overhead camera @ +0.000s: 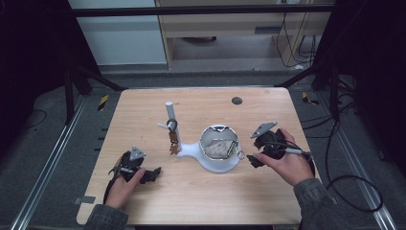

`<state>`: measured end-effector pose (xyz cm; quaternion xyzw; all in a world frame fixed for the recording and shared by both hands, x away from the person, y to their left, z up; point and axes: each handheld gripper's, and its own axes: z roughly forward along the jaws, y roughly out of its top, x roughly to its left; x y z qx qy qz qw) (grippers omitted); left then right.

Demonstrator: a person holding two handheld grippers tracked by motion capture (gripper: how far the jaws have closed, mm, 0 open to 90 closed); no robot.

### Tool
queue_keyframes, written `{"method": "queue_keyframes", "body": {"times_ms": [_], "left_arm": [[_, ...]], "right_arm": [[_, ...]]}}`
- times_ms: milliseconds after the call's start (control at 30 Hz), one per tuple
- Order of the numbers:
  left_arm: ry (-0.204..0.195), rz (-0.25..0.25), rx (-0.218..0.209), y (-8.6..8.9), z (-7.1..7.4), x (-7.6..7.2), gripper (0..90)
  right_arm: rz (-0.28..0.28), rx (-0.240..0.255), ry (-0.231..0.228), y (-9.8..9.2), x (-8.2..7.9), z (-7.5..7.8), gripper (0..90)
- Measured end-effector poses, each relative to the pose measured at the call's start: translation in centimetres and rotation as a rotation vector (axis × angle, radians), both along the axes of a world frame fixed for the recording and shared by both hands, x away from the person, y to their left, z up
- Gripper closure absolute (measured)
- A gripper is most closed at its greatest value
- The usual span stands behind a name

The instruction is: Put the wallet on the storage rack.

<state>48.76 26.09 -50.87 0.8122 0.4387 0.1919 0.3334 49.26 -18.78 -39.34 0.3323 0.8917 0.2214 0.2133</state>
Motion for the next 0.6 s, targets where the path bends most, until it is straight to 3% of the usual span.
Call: {"method": "queue_keyframes", "body": {"times_ms": [600], "left_arm": [[0.0, 0.0, -0.001, 0.0, 0.0, 0.0, 0.0]], "right_arm": [[-0.062, 0.051, -0.004, -3.0, -0.4, -3.5, 11.9]]}}
